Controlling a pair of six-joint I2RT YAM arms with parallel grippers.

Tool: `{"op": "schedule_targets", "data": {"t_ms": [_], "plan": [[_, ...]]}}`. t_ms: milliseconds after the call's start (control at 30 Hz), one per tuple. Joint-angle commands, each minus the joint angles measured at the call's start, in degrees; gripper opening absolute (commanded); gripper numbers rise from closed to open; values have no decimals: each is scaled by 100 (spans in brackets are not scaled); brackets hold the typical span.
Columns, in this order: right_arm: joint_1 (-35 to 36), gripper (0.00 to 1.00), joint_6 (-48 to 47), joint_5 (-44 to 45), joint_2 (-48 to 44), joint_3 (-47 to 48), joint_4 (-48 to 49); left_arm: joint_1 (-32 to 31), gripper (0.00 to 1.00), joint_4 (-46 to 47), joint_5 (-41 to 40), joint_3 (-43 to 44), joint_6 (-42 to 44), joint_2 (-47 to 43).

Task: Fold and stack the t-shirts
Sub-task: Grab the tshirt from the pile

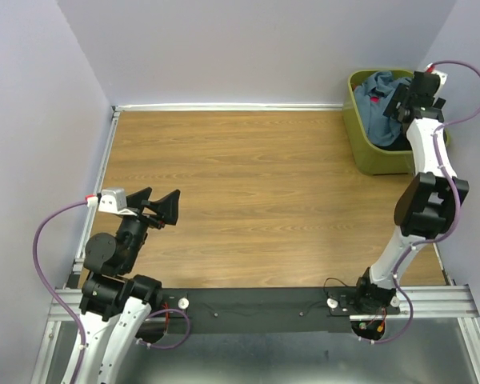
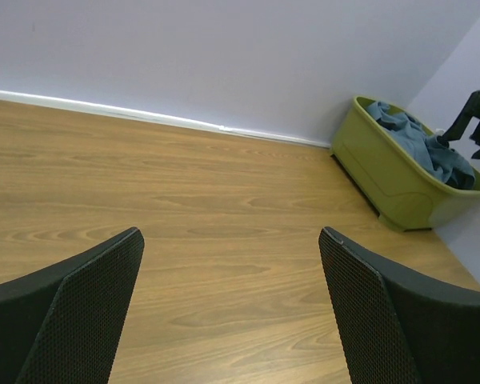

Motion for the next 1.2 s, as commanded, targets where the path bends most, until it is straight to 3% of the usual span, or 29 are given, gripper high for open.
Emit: {"op": "schedule_targets", "data": {"t_ms": [0, 67, 133, 167, 267, 333, 367, 433, 667, 833, 1067, 1167], "plan": [[-128, 95, 105, -676, 520, 229, 101, -30, 98, 249, -258, -63, 52, -213], [-172, 95, 88, -895, 644, 255, 119, -30, 98, 284, -276, -90, 52, -309], [-181, 84, 26, -1097, 759, 281, 119, -30, 97, 284, -285, -90, 43, -310], [-181, 71, -9, -1168, 759, 281, 128, -30, 97, 267, -294, -81, 43, -292], [-181, 44, -44, -1327, 663, 264, 119, -21, 97, 267, -294, -81, 52, -231], [-181, 15, -62, -1319, 401, 203, 128, -30, 97, 284, -276, -90, 69, -178], [-181, 15, -62, -1292, 303, 176, 119, -30, 96, 284, -276, -90, 60, -169], [-173, 1, -97, -1214, 40, 123, 110, -21, 96, 284, -268, -81, 69, -152], [-59, 1, -343, -1055, -998, 0, 119, -21, 96, 311, -241, -107, 87, -213], [407, 1, -475, -1064, -1596, 105, 110, -21, 96, 319, -224, -99, 87, -143], [2303, 1, -19, -643, -1930, 132, 119, -21, 96, 346, -241, -81, 78, -29], [3489, 1, 447, -336, -1843, -17, 294, -21, 96, 381, -232, -29, 60, 24]]}}
